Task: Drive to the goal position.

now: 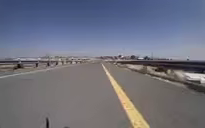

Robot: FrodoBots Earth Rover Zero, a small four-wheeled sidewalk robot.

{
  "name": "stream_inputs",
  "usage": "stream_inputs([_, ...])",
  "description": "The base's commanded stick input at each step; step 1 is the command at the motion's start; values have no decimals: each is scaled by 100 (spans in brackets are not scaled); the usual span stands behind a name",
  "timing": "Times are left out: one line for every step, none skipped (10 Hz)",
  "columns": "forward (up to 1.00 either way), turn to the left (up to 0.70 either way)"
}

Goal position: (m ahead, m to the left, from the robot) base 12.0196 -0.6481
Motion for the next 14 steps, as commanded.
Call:
stream_inputs([100,0])
stream_inputs([100,0])
stream_inputs([100,0])
stream_inputs([100,0])
stream_inputs([100,0])
stream_inputs([100,0])
stream_inputs([100,0])
stream_inputs([100,0])
stream_inputs([100,0])
stream_inputs([100,0])
stream_inputs([100,0])
stream_inputs([100,0])
stream_inputs([100,0])
stream_inputs([100,0])
